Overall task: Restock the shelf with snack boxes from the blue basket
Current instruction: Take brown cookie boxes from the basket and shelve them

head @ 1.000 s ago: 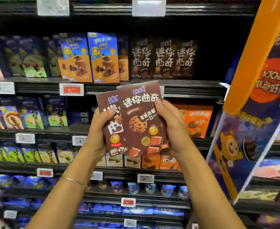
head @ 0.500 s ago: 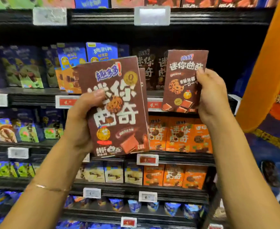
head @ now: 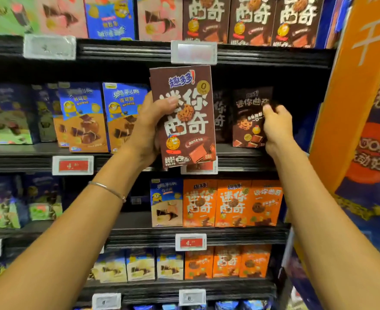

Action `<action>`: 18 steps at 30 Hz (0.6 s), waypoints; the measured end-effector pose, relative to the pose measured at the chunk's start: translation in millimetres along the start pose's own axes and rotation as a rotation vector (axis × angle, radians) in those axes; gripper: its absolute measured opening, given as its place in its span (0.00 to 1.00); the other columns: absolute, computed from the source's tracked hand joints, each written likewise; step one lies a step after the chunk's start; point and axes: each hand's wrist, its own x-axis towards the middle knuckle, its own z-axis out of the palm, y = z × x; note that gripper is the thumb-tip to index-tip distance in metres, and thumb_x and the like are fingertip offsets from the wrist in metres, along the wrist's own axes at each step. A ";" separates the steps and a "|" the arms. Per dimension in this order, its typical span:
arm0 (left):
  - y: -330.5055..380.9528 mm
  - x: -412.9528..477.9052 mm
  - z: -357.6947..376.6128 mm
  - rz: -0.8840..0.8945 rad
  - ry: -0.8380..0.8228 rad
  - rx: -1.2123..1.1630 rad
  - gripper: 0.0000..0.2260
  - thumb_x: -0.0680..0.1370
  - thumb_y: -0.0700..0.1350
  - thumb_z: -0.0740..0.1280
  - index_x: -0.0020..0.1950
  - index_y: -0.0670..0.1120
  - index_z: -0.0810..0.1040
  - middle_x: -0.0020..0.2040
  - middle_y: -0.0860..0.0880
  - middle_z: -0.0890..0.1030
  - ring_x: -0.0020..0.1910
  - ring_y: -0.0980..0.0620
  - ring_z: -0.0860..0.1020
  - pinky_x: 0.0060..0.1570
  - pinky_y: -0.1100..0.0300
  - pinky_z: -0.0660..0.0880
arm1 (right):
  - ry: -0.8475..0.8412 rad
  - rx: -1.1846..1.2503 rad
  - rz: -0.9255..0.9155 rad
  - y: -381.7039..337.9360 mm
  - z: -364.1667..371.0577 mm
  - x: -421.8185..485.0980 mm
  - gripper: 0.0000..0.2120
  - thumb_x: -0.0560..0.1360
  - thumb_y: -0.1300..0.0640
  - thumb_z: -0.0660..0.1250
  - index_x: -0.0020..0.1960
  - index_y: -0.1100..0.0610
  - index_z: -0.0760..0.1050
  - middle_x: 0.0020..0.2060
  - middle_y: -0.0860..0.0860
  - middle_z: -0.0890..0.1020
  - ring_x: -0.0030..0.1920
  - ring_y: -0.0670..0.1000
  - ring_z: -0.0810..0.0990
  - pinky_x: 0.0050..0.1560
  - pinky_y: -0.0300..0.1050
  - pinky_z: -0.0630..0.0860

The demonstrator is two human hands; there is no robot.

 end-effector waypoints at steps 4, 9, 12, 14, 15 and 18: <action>-6.3 7.5 4.9 0.000 0.020 -0.004 0.47 0.63 0.54 0.75 0.79 0.38 0.67 0.72 0.33 0.77 0.60 0.38 0.82 0.56 0.45 0.82 | 0.038 -0.004 0.080 9.7 6.8 19.7 0.14 0.83 0.58 0.57 0.67 0.58 0.70 0.54 0.56 0.81 0.47 0.52 0.84 0.35 0.42 0.80; -11.6 13.6 13.2 -0.012 0.026 0.016 0.47 0.63 0.54 0.75 0.79 0.38 0.67 0.72 0.32 0.77 0.61 0.37 0.81 0.61 0.42 0.80 | 0.071 -0.100 0.145 19.0 15.9 37.2 0.19 0.81 0.62 0.55 0.72 0.59 0.66 0.62 0.59 0.78 0.58 0.58 0.80 0.56 0.57 0.82; -13.9 16.7 18.9 -0.004 0.040 0.048 0.47 0.63 0.54 0.75 0.78 0.38 0.67 0.70 0.33 0.78 0.57 0.40 0.83 0.55 0.47 0.82 | 0.113 -0.127 0.180 20.1 21.5 47.4 0.19 0.81 0.63 0.57 0.72 0.61 0.66 0.63 0.59 0.78 0.59 0.58 0.80 0.59 0.57 0.81; -16.1 19.0 21.5 -0.002 0.047 0.052 0.46 0.63 0.53 0.75 0.78 0.38 0.67 0.66 0.35 0.81 0.55 0.42 0.84 0.51 0.48 0.83 | 0.131 -0.124 0.201 21.7 24.7 52.5 0.19 0.80 0.63 0.58 0.71 0.62 0.68 0.63 0.59 0.79 0.58 0.58 0.80 0.59 0.56 0.81; -17.1 20.2 22.7 -0.004 0.050 0.053 0.45 0.64 0.52 0.75 0.78 0.39 0.67 0.64 0.37 0.81 0.54 0.43 0.85 0.50 0.49 0.83 | 0.135 -0.112 0.211 22.2 26.1 54.4 0.19 0.80 0.63 0.59 0.71 0.62 0.70 0.62 0.59 0.79 0.58 0.58 0.81 0.59 0.55 0.81; -20.1 23.2 26.1 -0.005 0.051 0.071 0.38 0.70 0.49 0.72 0.79 0.39 0.67 0.68 0.35 0.80 0.56 0.42 0.84 0.52 0.48 0.83 | 0.125 -0.051 0.265 22.7 29.4 58.1 0.17 0.82 0.61 0.59 0.70 0.61 0.70 0.60 0.57 0.80 0.57 0.56 0.81 0.60 0.52 0.80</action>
